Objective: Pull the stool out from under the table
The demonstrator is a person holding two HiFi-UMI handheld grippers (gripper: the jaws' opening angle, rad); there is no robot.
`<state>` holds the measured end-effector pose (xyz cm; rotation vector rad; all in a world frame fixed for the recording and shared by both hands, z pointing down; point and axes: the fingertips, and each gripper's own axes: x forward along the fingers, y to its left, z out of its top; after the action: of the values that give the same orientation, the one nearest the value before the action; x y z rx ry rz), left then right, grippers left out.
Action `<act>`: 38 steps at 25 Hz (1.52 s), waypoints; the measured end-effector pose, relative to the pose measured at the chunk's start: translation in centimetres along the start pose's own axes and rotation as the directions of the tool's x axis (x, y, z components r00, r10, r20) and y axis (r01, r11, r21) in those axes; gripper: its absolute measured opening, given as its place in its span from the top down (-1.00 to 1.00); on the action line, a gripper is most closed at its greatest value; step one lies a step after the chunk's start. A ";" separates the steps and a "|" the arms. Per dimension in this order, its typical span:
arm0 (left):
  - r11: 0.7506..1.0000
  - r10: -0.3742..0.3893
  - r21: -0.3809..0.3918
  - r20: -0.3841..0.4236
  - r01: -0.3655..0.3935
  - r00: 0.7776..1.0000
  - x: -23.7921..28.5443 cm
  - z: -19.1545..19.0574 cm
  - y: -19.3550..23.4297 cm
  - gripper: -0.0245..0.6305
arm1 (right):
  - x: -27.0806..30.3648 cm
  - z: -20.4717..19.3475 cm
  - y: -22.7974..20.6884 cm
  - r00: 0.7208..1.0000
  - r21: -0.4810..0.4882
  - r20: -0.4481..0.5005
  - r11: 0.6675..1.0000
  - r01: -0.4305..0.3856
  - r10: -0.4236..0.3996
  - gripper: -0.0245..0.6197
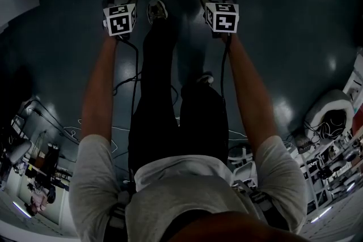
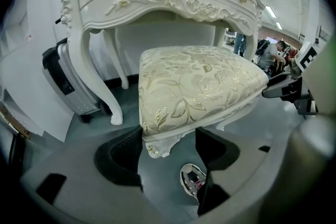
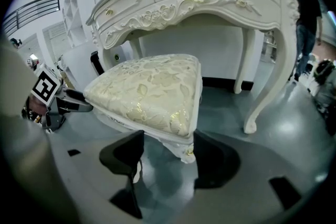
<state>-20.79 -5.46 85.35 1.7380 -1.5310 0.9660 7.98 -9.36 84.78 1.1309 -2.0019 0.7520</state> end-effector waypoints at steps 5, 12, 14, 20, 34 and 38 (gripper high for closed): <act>1.000 0.002 0.003 -0.004 -0.002 1.000 -1.0 -0.9 -0.5 -0.04 | -1.1 -1.1 0.4 1.000 0.002 0.000 1.000 -0.003 0.003 -0.02; 1.000 0.010 0.002 -0.008 -0.010 1.000 -2.0 -2.1 -0.7 -0.04 | -2.0 -2.1 1.0 1.000 0.000 0.000 1.000 -0.008 0.008 -0.02; 1.000 0.014 -0.002 -0.011 -0.014 1.000 -2.2 -3.0 -0.8 -0.04 | -2.1 -2.9 1.3 1.000 -0.002 -0.004 1.000 -0.009 0.009 -0.02; 1.000 0.023 -0.008 -0.016 -0.023 1.000 -3.0 -5.6 -1.2 -0.04 | -2.6 -5.1 2.3 1.000 -0.005 -0.006 1.000 -0.019 0.019 -0.02; 0.999 0.042 -0.023 -0.032 -0.043 0.999 -5.2 -6.7 -1.9 -0.04 | -4.7 -5.8 2.9 0.999 -0.003 -0.025 1.000 -0.023 0.023 -0.02; 0.999 0.039 -0.016 -0.051 -0.040 0.998 -5.8 -7.6 -2.1 -0.04 | -5.4 -6.7 3.4 0.999 0.003 -0.041 1.000 -0.024 0.024 -0.02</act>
<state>-19.99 4.26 84.61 1.6643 -1.5418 1.0064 8.94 -0.21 83.93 1.0862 -1.9843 0.7847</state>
